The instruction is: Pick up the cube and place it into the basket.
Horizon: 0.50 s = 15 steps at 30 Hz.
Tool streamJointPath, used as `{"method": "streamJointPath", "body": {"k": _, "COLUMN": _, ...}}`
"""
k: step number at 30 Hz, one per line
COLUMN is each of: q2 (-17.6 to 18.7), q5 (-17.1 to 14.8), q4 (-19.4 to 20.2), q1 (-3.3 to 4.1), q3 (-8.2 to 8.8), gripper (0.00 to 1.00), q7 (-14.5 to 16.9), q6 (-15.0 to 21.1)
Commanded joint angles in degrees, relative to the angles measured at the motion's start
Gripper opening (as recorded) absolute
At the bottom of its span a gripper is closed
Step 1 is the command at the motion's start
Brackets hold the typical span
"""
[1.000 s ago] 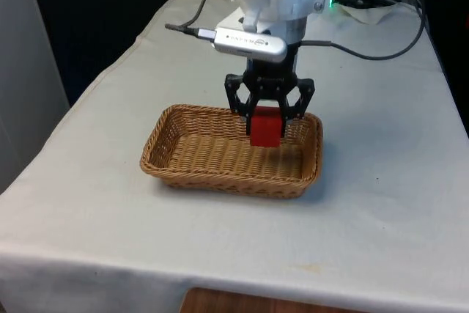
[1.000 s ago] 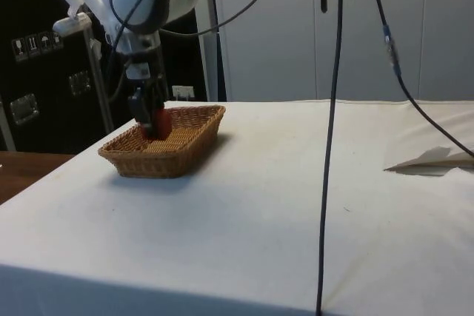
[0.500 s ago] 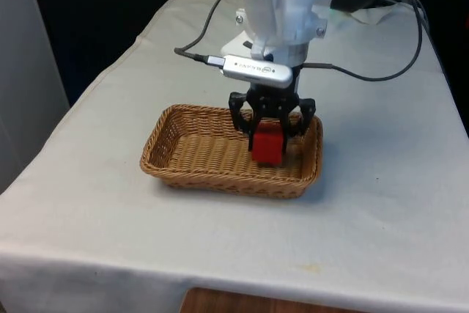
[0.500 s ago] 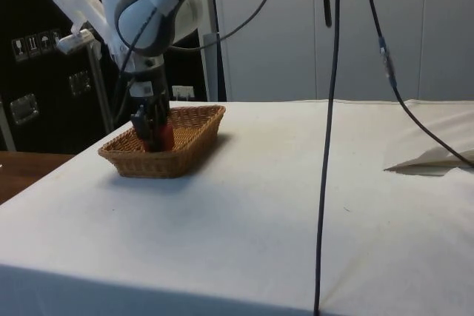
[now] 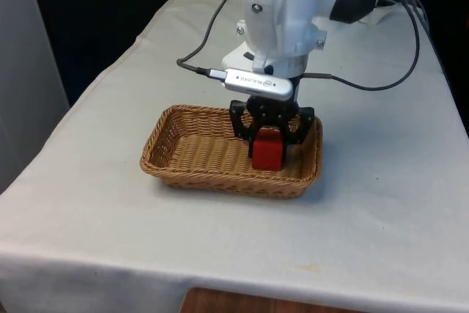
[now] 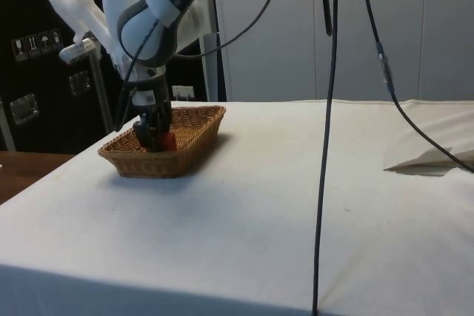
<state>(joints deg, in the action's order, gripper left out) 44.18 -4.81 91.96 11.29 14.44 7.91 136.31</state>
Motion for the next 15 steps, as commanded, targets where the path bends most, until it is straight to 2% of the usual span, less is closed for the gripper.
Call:
{"method": "streamJointPath", "body": {"k": 1, "q2": 0.6, "q5": -0.3, "q4": -0.2, "q1": -0.11, "q3": -0.17, "gripper": 0.01, "q7": -0.1, "q6": 0.6}}
{"method": "streamJointPath", "body": {"k": 9, "q2": 0.6, "q5": -0.1, "q4": -0.5, "q1": -0.06, "q3": -0.06, "gripper": 0.01, "q7": -0.1, "q6": 0.2}}
{"method": "streamJointPath", "body": {"k": 12, "q2": 0.3, "q5": 0.0, "q4": -0.3, "q1": -0.06, "q3": 0.0, "gripper": 0.25, "q7": -0.1, "q6": -0.1}}
{"method": "streamJointPath", "body": {"k": 13, "q2": 0.6, "q5": -0.1, "q4": -0.5, "q1": -0.06, "q3": 0.0, "gripper": 0.25, "q7": -0.1, "q6": -0.1}}
{"method": "streamJointPath", "body": {"k": 15, "q2": 0.5, "q5": -0.1, "q4": -0.5, "q1": -0.06, "q3": 0.0, "gripper": 0.44, "q7": -0.1, "q6": -0.1}}
